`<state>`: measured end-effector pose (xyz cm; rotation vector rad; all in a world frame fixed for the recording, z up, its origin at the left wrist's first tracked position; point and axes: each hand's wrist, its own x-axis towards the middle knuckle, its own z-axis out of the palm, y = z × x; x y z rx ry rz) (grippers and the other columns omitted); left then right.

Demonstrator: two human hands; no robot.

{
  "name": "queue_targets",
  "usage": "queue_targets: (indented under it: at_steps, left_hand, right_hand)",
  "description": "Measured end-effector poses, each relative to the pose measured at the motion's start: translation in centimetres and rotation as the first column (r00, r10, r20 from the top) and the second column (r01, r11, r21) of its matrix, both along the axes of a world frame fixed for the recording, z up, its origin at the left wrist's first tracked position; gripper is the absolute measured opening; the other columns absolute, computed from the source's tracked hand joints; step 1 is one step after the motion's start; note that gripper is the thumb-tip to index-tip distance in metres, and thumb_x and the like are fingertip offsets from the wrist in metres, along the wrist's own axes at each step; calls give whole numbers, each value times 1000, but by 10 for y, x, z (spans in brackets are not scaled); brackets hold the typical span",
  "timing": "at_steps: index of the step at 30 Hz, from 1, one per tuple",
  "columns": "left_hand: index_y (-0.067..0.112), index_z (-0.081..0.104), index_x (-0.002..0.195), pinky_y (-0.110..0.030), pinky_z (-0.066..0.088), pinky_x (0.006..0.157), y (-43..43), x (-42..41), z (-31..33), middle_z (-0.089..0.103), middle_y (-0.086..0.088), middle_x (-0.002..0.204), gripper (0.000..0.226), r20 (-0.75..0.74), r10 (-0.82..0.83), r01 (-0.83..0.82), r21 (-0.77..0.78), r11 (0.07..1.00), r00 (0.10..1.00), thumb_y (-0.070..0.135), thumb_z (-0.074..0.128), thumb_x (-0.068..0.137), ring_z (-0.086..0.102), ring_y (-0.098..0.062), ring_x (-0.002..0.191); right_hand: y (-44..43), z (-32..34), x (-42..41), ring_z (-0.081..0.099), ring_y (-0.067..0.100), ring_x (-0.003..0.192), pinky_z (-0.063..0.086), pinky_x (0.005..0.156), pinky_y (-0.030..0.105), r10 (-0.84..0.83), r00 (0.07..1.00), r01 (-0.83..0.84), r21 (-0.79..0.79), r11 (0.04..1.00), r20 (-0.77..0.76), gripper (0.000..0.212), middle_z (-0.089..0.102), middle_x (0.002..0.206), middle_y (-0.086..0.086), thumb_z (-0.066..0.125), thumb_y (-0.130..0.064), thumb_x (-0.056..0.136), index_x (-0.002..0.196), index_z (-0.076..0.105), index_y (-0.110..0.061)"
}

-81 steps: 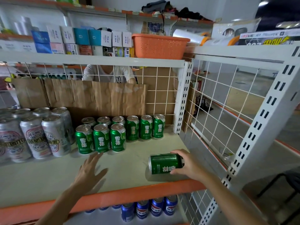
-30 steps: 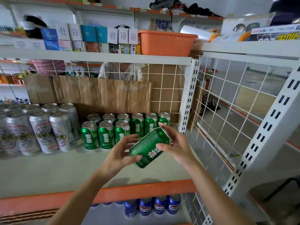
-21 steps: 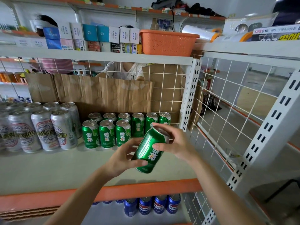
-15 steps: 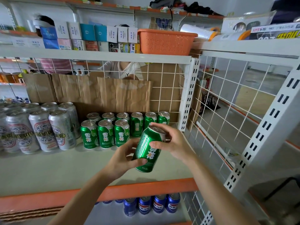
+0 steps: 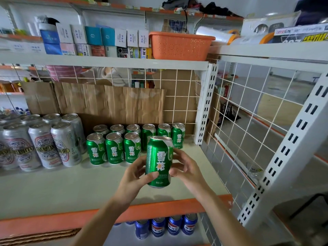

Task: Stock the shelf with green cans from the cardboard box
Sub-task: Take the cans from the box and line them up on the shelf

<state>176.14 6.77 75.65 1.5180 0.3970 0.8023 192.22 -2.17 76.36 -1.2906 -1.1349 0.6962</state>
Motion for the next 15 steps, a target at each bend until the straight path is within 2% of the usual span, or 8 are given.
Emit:
queue_targets:
  at_steps: [2,5,9,13,15]
  left_hand:
    - [15,61,109,-26,53,75,-2,2,1,68,-7,106,77,12,2,-2,-16,1000,1000,59,82,49,65,-22,97]
    - [14,61,110,-25,53,75,-2,4,1,68,-8,106,77,27,9,-9,-12,1000,1000,60,81,51,65,-21,97]
    - [13,58,113,-23,52,77,-1,5,-2,68,-7,109,80,33,9,-9,-1,1000,999,61,80,52,65,-20,100]
    - [15,59,114,-26,53,80,4,6,-6,67,-7,111,79,43,10,-10,18,1000,999,61,80,53,64,-22,102]
    - [17,59,114,-27,52,84,8,6,-7,68,-4,111,79,23,17,-18,57,998,1000,62,79,52,64,-19,102]
  right_hand:
    - [1,-3,-4,65,12,92,53,78,27,-6,1000,6,-1,1000,11,98,65,109,1,79,-71,40,120,52,-22]
    - [2,-4,-7,64,20,98,54,81,31,3,999,-2,-21,1000,44,92,64,113,3,82,-66,41,118,53,-23]
    - [2,0,-9,64,14,99,53,82,24,14,992,-7,-61,998,126,89,65,113,-2,82,-64,40,116,52,-31]
    - [4,0,-10,66,15,96,54,81,27,6,992,2,-61,998,128,73,68,108,-1,84,-42,49,114,53,-31]
    - [5,-1,-10,67,16,95,55,82,31,-8,992,14,-48,999,123,69,68,107,0,83,-37,51,113,54,-30]
